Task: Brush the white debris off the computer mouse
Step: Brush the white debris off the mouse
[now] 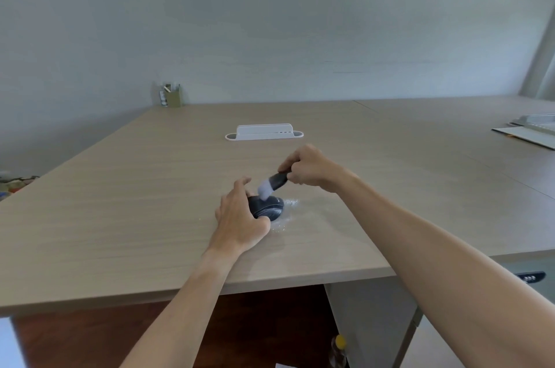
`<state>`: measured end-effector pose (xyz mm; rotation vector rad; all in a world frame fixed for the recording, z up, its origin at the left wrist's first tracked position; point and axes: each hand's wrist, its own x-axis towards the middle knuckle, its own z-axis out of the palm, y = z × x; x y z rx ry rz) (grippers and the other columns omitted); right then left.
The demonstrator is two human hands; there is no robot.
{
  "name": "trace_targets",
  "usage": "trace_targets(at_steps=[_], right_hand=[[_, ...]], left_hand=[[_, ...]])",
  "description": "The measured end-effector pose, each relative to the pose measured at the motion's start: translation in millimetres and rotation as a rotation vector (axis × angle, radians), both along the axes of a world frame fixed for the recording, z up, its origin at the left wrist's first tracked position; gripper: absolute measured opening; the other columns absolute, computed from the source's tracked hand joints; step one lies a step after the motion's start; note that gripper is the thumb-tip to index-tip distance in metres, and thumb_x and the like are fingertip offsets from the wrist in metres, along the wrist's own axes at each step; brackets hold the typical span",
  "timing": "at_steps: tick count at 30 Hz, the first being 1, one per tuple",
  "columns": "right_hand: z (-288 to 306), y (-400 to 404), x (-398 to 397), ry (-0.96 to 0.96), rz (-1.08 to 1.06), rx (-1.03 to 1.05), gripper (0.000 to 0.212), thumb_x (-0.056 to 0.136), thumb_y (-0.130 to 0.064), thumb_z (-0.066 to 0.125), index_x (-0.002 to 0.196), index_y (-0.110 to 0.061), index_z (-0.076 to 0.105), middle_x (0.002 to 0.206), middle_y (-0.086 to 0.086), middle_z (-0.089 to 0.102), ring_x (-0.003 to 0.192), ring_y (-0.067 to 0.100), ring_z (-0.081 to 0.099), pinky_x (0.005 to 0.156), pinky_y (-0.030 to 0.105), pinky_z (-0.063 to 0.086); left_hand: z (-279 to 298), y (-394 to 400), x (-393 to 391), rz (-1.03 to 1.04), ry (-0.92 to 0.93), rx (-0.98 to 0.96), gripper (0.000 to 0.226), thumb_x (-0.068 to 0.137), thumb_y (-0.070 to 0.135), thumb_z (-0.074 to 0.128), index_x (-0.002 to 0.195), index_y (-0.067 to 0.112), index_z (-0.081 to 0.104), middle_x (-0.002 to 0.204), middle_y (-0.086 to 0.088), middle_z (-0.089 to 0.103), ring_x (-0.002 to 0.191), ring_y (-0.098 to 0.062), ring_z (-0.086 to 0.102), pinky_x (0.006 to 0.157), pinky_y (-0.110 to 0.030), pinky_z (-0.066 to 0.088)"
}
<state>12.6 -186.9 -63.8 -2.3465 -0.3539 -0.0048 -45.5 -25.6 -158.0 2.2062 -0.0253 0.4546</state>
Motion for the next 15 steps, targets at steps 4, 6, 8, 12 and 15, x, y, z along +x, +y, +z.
trace_targets(at_steps=[4,6,8,12,15], right_hand=[[-6,-4,2,-0.001,0.014,-0.136,0.04,0.078,0.008,0.044,0.099,-0.003,0.075,0.1,0.01,0.074,0.094,0.021,0.063,0.073,0.026,0.047],[-6,-10,5,-0.059,-0.036,-0.176,0.039,0.078,0.008,0.043,0.099,-0.001,0.076,0.107,0.014,0.073,0.105,0.025,0.063,0.08,0.029,0.051],[-4,-12,8,-0.072,-0.059,-0.14,0.039,0.078,0.008,0.043,0.097,-0.001,0.076,0.106,0.013,0.073,0.105,0.025,0.062,0.081,0.029,0.051],[-2,3,0,0.017,-0.014,0.099,0.036,0.076,0.009,0.047,0.095,-0.004,0.074,0.073,0.006,0.064,0.068,0.017,0.055,0.06,0.022,0.043],[-6,16,-3,0.06,0.05,0.063,0.034,0.075,0.009,0.048,0.095,-0.001,0.073,0.064,0.009,0.059,0.059,0.018,0.051,0.056,0.024,0.042]], left_hand=[[0,0,0,-0.001,0.005,0.0,0.081,0.064,0.012,0.059,0.139,0.027,0.032,0.108,0.008,0.057,0.107,-0.013,0.038,0.104,-0.035,0.026],[0,0,0,-0.003,0.009,-0.002,0.081,0.063,0.011,0.056,0.139,0.026,0.032,0.107,0.007,0.057,0.108,-0.014,0.039,0.104,-0.033,0.026],[0,0,0,-0.008,0.011,-0.004,0.082,0.061,0.012,0.054,0.139,0.026,0.032,0.107,0.007,0.058,0.109,-0.016,0.04,0.103,-0.033,0.025],[2,0,0,0.0,0.005,-0.022,0.08,0.062,0.01,0.056,0.137,0.026,0.034,0.106,0.008,0.054,0.111,-0.019,0.042,0.105,-0.039,0.031],[3,0,-2,0.012,0.011,-0.05,0.078,0.063,0.009,0.058,0.135,0.027,0.033,0.108,0.005,0.053,0.11,-0.02,0.043,0.104,-0.043,0.036]])
